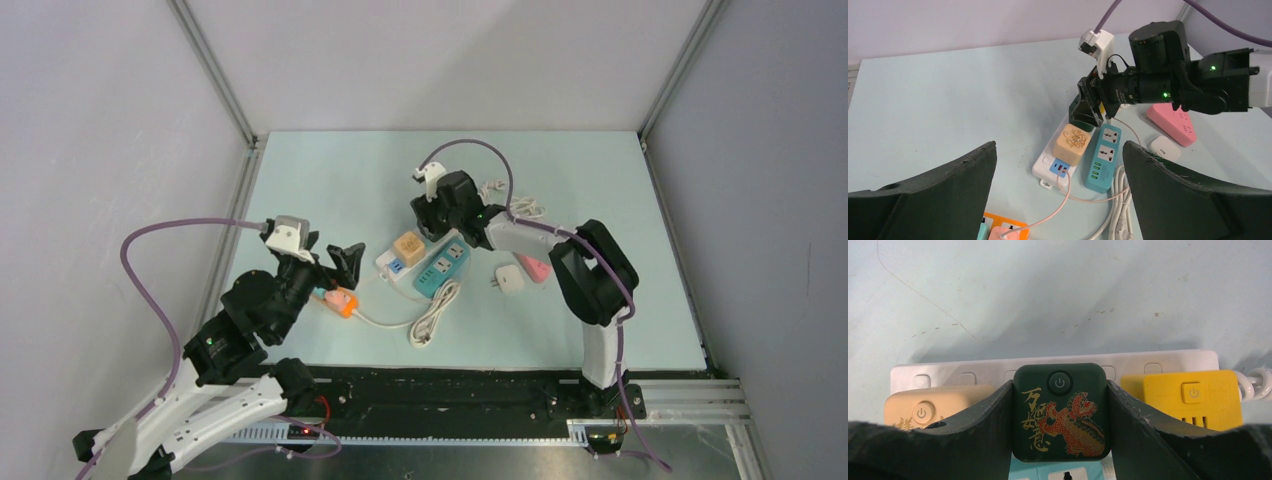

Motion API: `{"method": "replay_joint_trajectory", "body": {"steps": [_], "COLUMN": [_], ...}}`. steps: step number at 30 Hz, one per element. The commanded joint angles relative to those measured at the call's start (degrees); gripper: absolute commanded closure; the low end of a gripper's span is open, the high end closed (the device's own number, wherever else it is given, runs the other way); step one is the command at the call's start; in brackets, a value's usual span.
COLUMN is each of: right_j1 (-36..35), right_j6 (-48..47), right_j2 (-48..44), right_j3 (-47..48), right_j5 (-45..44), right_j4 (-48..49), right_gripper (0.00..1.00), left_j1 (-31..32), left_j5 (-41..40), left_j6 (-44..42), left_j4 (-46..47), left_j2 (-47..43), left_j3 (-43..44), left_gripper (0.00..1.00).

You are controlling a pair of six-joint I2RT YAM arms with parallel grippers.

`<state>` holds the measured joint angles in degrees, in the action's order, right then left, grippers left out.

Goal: Insert the plug
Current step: Insert the plug into the socket.

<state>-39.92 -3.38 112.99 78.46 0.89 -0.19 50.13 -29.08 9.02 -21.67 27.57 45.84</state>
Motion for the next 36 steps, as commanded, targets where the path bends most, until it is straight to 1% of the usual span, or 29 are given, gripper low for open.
{"method": "replay_joint_trajectory", "body": {"steps": [1, 6, 12, 16, 25, 31, 36], "right_j1": [-1.5, -1.9, -3.0, -4.1, -5.4, -5.8, -5.6], "right_j6": [3.1, 4.9, 5.1, 5.6, 10.2, 11.9, 12.2], "right_j2": [0.5, -2.9, -3.9, -2.9, 0.7, -0.8, -2.7], "right_j3": [-8.5, -14.2, -16.2, -16.5, -18.1, -20.0, -17.6], "right_j5": [0.2, -2.8, -5.3, -7.4, -9.1, -9.2, -10.1], "right_j4": [-5.1, 1.3, 5.9, 7.0, 8.5, 10.9, 10.8], "right_gripper": [1.00, 1.00, 1.00, 1.00, 1.00, 1.00, 1.00], "left_j1": [-0.1, -0.1, -0.1, -0.1, -0.1, -0.1, -0.1], "left_j5": [-1.6, -1.5, -1.6, -1.7, -1.8, -1.7, -1.8], "left_j6": [-0.1, -0.1, 0.1, 0.1, 0.1, 0.2, 0.3], "left_j4": [1.0, 1.0, 1.0, 1.0, 1.0, 1.0, 1.0], "left_j2": [-0.6, -0.1, -0.1, -0.3, -0.2, -0.2, 0.2], "left_j3": [-0.4, -0.4, -0.4, -0.5, -0.7, -0.7, -0.7], "left_gripper": [0.00, 0.00, 0.00, 0.00, 0.00, 0.00, 0.00]}}
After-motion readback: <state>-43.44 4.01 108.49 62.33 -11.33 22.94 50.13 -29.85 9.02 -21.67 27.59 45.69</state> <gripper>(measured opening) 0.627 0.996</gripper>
